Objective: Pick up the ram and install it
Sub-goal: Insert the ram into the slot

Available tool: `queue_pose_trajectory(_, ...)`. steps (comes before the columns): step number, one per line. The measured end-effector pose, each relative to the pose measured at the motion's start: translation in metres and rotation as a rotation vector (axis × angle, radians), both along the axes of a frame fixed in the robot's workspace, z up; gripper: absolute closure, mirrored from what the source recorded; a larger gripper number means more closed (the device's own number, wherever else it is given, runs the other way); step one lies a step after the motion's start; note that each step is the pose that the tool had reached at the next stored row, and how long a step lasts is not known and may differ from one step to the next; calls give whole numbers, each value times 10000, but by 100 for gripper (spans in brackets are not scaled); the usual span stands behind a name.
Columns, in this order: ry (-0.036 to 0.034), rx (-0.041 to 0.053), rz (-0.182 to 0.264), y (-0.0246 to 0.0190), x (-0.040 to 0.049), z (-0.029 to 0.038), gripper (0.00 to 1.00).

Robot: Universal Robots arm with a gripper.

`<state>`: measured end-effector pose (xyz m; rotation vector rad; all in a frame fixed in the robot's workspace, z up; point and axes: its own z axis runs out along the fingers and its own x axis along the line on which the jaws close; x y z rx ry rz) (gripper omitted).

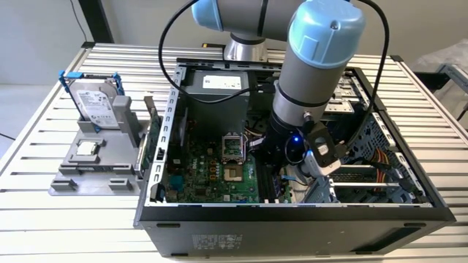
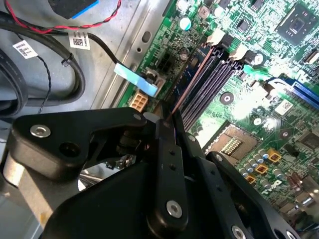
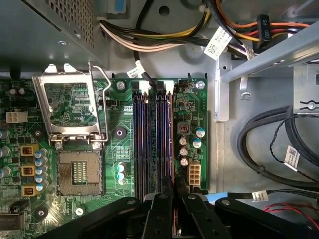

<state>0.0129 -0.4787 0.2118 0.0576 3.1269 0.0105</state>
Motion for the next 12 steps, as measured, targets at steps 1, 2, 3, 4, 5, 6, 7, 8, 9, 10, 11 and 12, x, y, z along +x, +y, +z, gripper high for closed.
queue_pose_trajectory(1, 0, 1, -2, 0, 0, -2, 100)
queue_pose_trajectory(2, -1, 2, -4, 0, 0, -3, 100)
queue_pose_trajectory(3, 0, 2, -4, 0, 0, -3, 100)
queue_pose_trajectory(4, 0, 1, -5, 0, 0, -3, 100)
queue_pose_trajectory(5, 0, 1, -5, 0, 0, -3, 100)
queue_pose_trajectory(6, 0, 1, -5, 0, 0, -4, 100)
queue_pose_trajectory(7, -1, 2, -5, 0, 0, -4, 100)
queue_pose_trajectory(8, 0, 2, -5, 0, 0, -4, 100)
queue_pose_trajectory(9, 0, 1, -5, 0, 0, -4, 100)
queue_pose_trajectory(10, 0, 2, -5, 0, 0, -4, 100)
queue_pose_trajectory(11, 0, 2, -5, 0, 0, -4, 100)
queue_pose_trajectory(12, -1, 2, -5, 0, 0, -4, 100)
